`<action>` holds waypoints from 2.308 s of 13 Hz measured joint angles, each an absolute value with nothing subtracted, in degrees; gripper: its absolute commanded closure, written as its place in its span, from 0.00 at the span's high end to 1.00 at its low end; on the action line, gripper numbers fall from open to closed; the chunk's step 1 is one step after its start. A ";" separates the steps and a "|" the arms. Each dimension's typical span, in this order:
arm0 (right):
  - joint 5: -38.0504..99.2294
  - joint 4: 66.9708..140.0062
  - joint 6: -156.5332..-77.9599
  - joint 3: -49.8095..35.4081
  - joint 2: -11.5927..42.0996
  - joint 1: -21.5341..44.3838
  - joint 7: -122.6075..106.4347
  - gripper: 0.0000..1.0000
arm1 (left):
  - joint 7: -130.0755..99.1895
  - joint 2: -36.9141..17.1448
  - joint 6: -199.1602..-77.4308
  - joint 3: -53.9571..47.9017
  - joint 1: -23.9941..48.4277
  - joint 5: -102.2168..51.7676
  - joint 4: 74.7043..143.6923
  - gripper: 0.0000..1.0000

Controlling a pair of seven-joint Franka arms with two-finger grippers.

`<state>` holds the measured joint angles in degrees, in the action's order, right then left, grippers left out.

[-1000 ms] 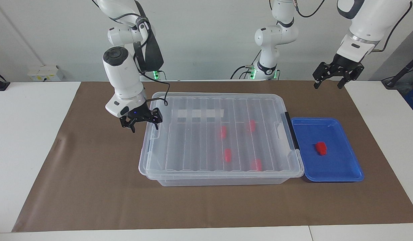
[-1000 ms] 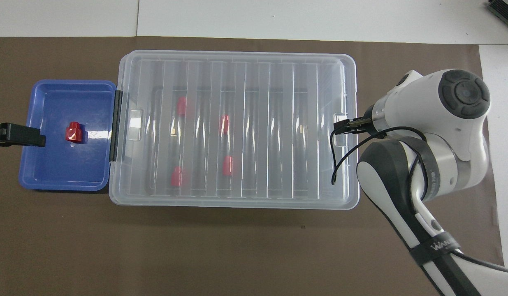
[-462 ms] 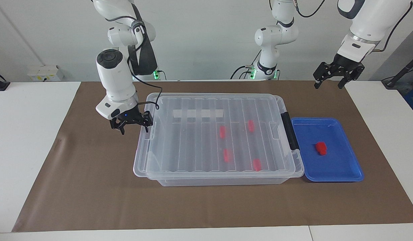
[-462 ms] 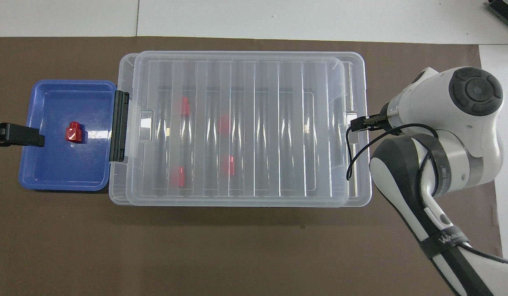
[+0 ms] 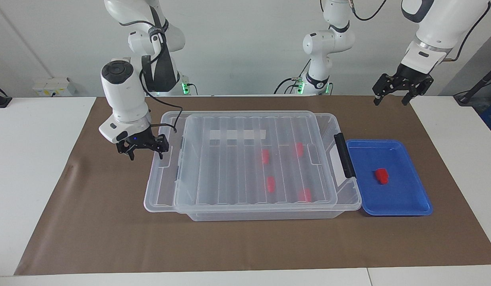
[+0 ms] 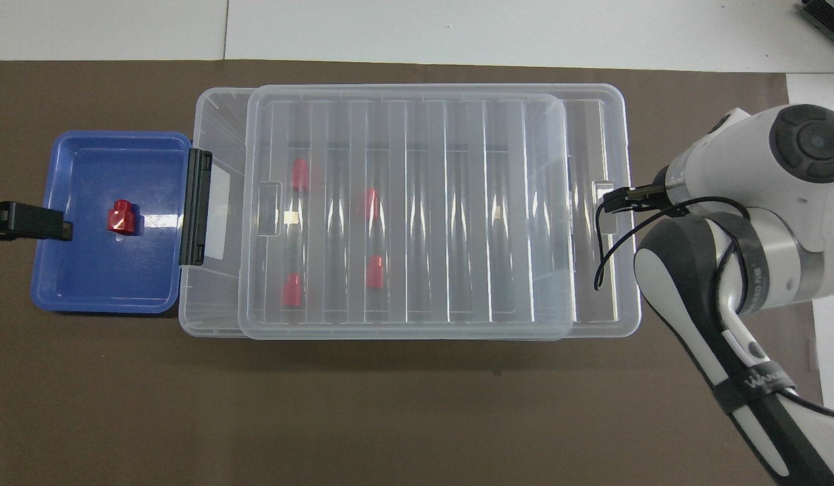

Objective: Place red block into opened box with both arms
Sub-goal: 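Slide the clear lid away from the blue tray with the right gripper, then grasp the red block with the left gripper while the right gripper withdraws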

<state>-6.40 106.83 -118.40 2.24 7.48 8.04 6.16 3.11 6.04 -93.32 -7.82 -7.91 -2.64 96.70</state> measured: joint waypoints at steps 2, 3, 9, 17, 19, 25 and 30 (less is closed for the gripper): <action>-6.74 106.66 -117.56 2.27 7.42 6.92 6.16 1.00 | 3.07 6.06 -93.32 -7.80 -7.91 -1.36 96.67 1.00; -6.90 106.50 -117.02 2.28 7.39 6.34 6.15 1.00 | 3.05 6.07 -93.32 -7.80 -7.91 -1.06 96.66 1.00; -7.11 106.35 -116.29 2.30 7.34 4.42 6.15 1.00 | 3.00 6.08 -93.34 -7.80 -7.91 -0.94 96.64 1.00; -9.36 106.32 -115.23 2.35 7.31 1.76 6.15 1.00 | 2.98 6.08 -93.34 -7.80 -7.91 -0.62 96.64 1.00; -9.37 106.32 -114.74 2.35 7.31 1.27 6.15 1.00 | 2.94 6.08 -93.52 -7.80 -7.91 -0.40 96.65 1.00; -9.40 105.50 -112.56 2.35 7.10 1.14 6.15 1.00 | 2.58 6.19 -103.46 -7.52 -10.42 -0.09 100.89 1.00; -9.40 105.11 -112.04 2.41 7.06 0.96 6.15 1.00 | 2.61 6.06 -117.16 -7.46 -11.67 -0.06 110.18 1.00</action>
<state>-9.40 105.11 -112.04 2.41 7.06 0.96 6.15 2.61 6.06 -117.16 -7.46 -11.67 -0.06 110.18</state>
